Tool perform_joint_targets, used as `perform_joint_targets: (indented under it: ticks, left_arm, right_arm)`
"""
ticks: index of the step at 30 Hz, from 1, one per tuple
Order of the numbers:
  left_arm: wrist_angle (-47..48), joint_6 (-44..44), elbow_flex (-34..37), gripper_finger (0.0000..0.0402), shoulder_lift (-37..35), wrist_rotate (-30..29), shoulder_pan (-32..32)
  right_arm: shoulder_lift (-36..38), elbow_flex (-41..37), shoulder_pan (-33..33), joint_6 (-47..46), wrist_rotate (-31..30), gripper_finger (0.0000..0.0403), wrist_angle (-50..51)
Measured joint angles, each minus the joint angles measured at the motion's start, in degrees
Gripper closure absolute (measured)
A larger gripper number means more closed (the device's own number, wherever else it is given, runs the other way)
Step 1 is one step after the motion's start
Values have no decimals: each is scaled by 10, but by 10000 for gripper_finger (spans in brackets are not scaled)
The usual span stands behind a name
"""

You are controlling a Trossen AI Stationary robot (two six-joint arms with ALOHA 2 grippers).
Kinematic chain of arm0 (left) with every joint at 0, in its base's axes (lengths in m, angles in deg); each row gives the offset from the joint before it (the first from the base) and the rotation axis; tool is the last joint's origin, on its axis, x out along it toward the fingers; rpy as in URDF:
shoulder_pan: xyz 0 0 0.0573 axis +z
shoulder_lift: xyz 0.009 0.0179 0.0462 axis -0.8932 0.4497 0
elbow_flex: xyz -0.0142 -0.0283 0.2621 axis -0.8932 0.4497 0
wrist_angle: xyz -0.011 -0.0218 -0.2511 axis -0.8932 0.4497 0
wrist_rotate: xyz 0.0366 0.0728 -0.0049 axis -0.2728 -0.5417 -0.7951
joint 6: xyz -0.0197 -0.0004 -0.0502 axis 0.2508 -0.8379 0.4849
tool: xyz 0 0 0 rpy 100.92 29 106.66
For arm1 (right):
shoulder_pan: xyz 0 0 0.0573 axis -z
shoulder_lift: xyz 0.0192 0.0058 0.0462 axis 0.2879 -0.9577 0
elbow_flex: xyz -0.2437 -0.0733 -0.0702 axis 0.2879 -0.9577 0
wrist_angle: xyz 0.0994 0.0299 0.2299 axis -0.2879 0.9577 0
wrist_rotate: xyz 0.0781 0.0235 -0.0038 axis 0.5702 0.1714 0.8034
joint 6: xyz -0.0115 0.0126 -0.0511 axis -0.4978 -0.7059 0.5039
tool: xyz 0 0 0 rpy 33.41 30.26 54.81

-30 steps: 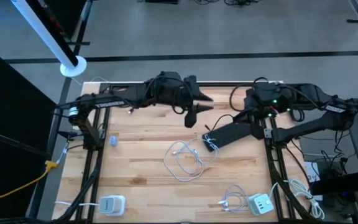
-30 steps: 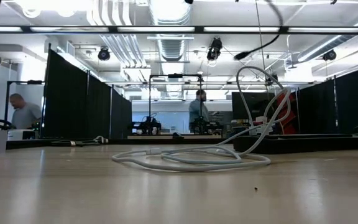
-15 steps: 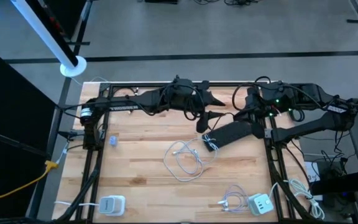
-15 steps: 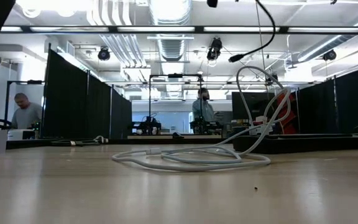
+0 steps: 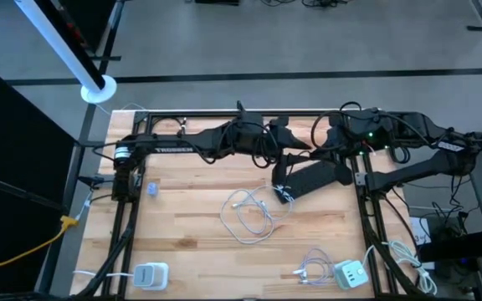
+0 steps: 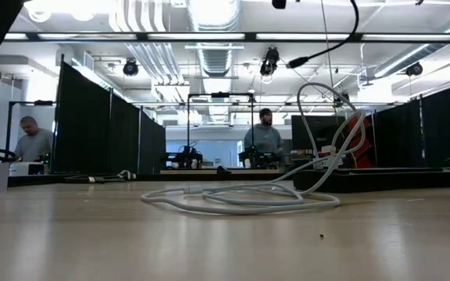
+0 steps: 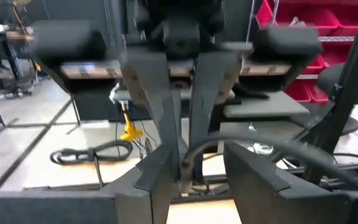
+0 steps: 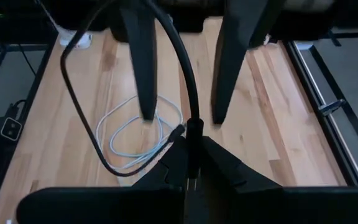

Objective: Plug in charger cables
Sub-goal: Insert the top right black charger cable into the right white outlet extension

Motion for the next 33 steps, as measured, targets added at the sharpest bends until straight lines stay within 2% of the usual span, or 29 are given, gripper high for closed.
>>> perform_joint_targets:
  ticks: [8, 13, 19, 25, 27, 33]
  left_arm:
    - [-12, 3, 6, 281, -1, -33, -1]
    - [-19, 8, 15, 317, -2, -33, -1]
    - [-31, 16, 12, 387, -2, -34, -1]
    - [-26, 17, 12, 387, -6, -45, -1]
    - [-14, 14, 12, 387, -14, -46, -1]
    - [73, -5, 11, 387, -64, -53, 0]
  right_arm:
    - [-1, 0, 0, 3, 1, 390, -8]
    - [-1, -1, 0, 5, 1, 390, -19]
    - [0, -1, 0, 5, 0, 390, -23]
    - [0, -1, 0, -5, 1, 389, -25]
    - [0, 0, 0, -5, 1, 375, -29]
    - [1, 0, 0, -3, 0, 283, -26]
